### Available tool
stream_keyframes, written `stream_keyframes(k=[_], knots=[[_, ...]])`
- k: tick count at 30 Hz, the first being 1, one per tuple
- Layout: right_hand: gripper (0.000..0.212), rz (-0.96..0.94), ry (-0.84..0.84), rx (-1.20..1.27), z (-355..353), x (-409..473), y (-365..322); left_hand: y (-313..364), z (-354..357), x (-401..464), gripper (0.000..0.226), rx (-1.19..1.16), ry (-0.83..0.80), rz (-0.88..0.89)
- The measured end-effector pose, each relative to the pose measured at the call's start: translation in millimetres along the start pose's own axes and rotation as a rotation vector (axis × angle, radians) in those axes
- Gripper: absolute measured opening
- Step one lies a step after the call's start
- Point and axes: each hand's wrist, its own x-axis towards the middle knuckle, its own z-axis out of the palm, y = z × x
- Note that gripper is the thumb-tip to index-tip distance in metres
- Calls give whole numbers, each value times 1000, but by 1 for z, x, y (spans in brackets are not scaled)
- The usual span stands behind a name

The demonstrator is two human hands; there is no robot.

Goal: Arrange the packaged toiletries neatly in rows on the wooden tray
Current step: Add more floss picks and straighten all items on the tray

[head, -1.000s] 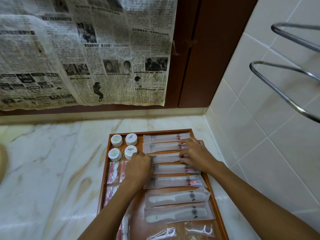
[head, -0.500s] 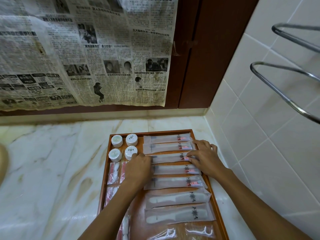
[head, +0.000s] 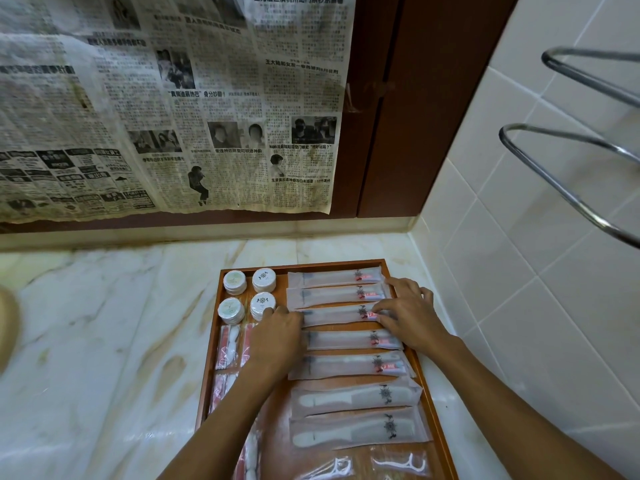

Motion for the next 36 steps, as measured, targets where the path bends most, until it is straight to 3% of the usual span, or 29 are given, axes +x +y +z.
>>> stream_keyframes(k=[36], knots=[[27,100,23,37,1,-4,11,-6,7,-3,32,-138,57,41]])
